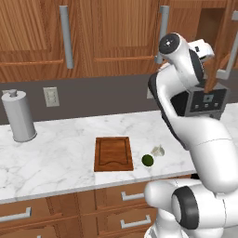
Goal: Open the cabinet. Place the bowl and condiment on the counter. Then place the lime and garlic on the cutting board.
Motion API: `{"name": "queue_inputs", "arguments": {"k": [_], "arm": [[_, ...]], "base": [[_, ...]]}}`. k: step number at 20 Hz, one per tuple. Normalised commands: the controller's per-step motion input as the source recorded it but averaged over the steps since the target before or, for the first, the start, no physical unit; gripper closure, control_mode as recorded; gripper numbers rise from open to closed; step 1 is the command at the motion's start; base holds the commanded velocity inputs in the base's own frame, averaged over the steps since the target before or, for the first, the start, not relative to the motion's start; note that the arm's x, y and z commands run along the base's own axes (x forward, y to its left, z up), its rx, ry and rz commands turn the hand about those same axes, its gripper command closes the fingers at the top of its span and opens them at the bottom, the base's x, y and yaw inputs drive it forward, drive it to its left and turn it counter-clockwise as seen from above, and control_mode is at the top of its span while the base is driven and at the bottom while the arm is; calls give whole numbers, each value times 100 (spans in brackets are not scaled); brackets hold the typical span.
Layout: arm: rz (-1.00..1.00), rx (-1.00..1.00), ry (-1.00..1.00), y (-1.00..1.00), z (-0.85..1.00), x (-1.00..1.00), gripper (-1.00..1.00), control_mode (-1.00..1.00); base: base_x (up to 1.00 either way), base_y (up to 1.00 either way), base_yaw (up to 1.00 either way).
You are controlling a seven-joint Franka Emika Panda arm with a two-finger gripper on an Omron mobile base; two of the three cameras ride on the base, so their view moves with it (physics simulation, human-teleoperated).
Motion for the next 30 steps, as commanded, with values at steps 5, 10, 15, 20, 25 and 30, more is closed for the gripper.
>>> {"name": "queue_inputs", "arguments": {"k": [5,10,15,20,25,30], "arm": [[-21,-2,-10,-40,-5,-33,-100,-100],[-17,-1,-6,-41,-8,-9,-100,-100],[-14,0,-1,-52,-9,0,-100,-100],[-15,0,0,-63,-6,0,-100,-100],[-13,0,0,-68,-8,0,-100,-100],[-6,0,-1,-67,-13,-5,-100,-100]], "base": [[0,0,0],[0,0,0],[0,0,0],[0,0,0],[0,0,0],[0,0,0]]}}
